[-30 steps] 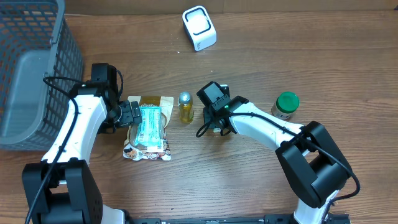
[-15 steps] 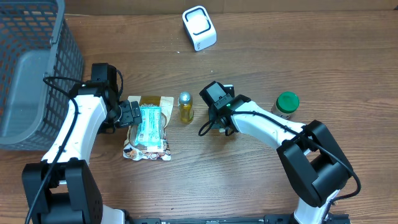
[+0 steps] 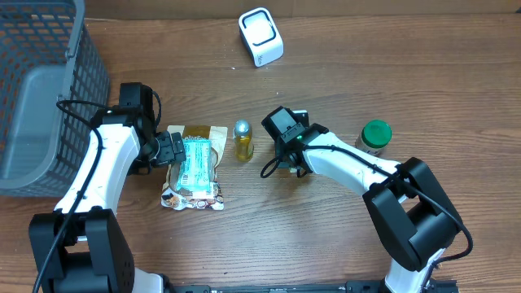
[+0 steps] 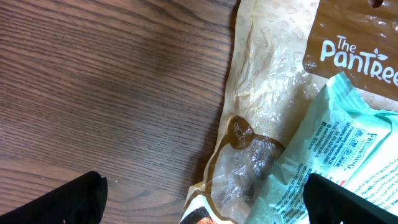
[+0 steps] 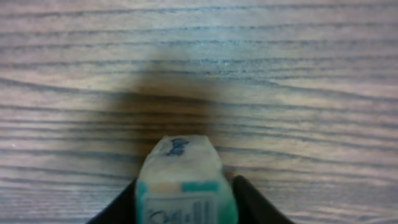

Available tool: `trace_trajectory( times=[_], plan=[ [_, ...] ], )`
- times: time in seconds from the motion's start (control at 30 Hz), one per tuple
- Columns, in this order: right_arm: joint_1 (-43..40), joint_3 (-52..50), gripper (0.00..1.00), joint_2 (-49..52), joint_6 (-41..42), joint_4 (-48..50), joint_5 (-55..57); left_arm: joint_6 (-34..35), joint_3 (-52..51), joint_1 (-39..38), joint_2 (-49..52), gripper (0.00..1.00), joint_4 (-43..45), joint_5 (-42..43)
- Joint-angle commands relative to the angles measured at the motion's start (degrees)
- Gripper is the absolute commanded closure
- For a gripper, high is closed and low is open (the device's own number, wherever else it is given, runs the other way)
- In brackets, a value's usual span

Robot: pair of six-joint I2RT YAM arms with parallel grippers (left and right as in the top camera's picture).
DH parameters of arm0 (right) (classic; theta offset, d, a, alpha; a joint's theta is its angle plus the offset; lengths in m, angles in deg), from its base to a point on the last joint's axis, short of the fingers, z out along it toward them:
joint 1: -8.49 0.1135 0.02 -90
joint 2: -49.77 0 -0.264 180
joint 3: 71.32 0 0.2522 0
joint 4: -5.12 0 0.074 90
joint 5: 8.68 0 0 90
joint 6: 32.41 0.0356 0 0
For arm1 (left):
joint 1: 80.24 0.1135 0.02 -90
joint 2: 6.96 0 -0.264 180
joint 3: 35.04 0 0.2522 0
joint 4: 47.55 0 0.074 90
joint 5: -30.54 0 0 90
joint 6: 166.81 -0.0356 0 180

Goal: Scan the item barcode

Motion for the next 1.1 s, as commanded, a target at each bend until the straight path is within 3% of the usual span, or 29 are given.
trace_trajectory(
  times=[0.0, 0.2, 0.4, 0.67, 1.07],
  plan=[
    [-0.3, 0.6, 0.54, -2.1, -0.5, 0.2, 1.3, -0.7, 0.9, -0.2, 0.2, 0.01, -0.1, 0.5],
    [-0.3, 2.8, 0.44, -2.1, -0.5, -1.1, 1.4, -0.7, 0.9, -0.2, 0.2, 0.01, -0.1, 0.5],
    [-0.3, 12.9, 0.37, -2.1, -0.5, -10.2, 1.3, -0.7, 0.9, -0.2, 0.2, 0.01, -0.1, 0.5],
    [-0.3, 25.4, 0.36, -2.1, -0.2, -20.2, -1.2, -0.7, 0.9, -0.2, 0.2, 0.00, -0.1, 0.5],
    [-0.2, 29.0, 0.36, -2.1, 3.2, -17.1, -5.6, -0.7, 0.9, -0.2, 0.2, 0.00, -0.1, 0.5]
  ],
)
